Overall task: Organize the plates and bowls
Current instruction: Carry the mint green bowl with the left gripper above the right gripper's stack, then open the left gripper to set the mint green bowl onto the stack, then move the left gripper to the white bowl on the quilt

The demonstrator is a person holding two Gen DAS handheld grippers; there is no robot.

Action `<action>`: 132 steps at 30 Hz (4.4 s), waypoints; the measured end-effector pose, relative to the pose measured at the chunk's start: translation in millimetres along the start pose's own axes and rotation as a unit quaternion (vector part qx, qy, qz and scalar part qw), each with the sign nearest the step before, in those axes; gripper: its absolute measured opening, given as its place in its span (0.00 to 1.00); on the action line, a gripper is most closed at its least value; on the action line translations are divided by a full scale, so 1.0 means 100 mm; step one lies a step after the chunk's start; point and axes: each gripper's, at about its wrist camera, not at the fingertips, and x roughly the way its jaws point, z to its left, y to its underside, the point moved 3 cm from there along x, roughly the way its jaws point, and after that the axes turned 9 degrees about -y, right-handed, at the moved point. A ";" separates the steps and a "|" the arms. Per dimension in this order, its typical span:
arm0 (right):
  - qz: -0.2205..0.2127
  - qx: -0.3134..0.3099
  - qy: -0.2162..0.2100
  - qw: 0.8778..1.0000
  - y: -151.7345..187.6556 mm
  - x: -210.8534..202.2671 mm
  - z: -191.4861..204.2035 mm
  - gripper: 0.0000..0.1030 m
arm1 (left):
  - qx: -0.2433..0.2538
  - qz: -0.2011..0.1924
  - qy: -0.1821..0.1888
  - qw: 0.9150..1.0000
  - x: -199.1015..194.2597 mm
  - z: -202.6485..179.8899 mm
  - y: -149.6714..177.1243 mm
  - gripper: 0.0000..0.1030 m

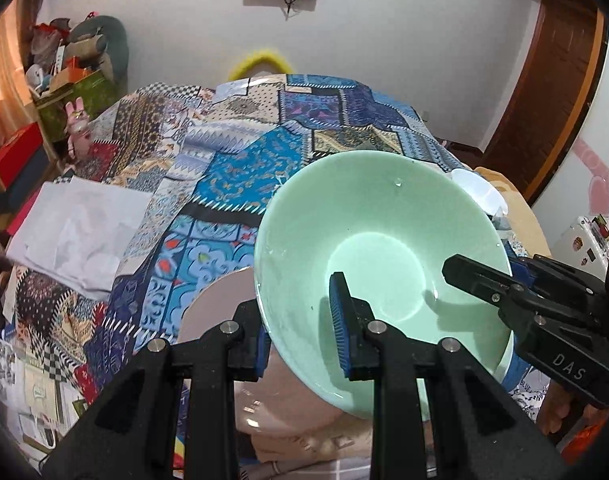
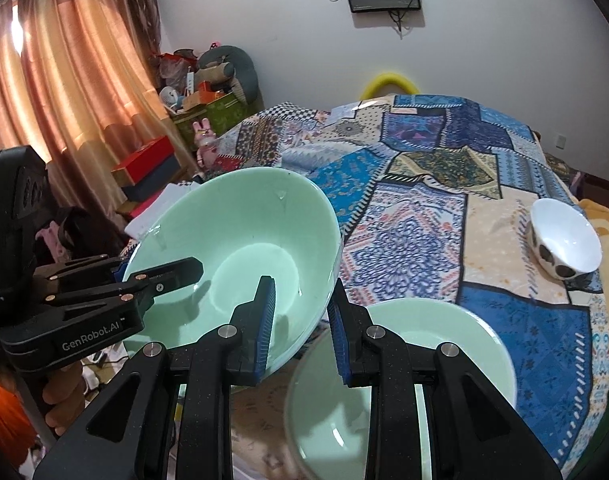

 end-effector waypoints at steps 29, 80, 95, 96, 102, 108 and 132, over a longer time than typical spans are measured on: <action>0.071 0.019 -0.025 0.997 0.40 0.73 0.29 0.23 | -0.047 0.047 -0.015 0.998 0.50 0.65 0.55 0.25; 0.010 0.044 0.027 0.999 0.33 -0.04 -0.38 0.29 | 0.001 -0.007 -0.080 0.997 0.13 0.22 0.14 0.46; -0.031 0.057 0.146 0.987 0.22 -0.82 -1.35 0.43 | 0.047 -0.026 -0.006 0.999 0.17 -0.88 -0.25 0.83; -0.031 0.060 0.150 0.986 0.21 -0.85 -1.42 0.43 | 0.051 -0.025 -0.005 0.998 0.20 -0.94 -0.28 0.83; -0.042 0.078 0.194 0.977 0.14 -1.00 -1.95 0.43 | 0.085 -0.002 0.009 0.996 0.47 -1.43 -0.49 0.84; -0.038 0.117 0.204 0.971 0.10 -0.97 -2.47 0.43 | 0.111 0.014 0.010 0.994 0.76 -1.76 -0.63 0.84; 0.034 0.140 0.203 0.968 -0.06 -0.41 -3.35 0.20 | 0.155 0.063 0.027 0.986 1.48 -2.27 -0.67 0.84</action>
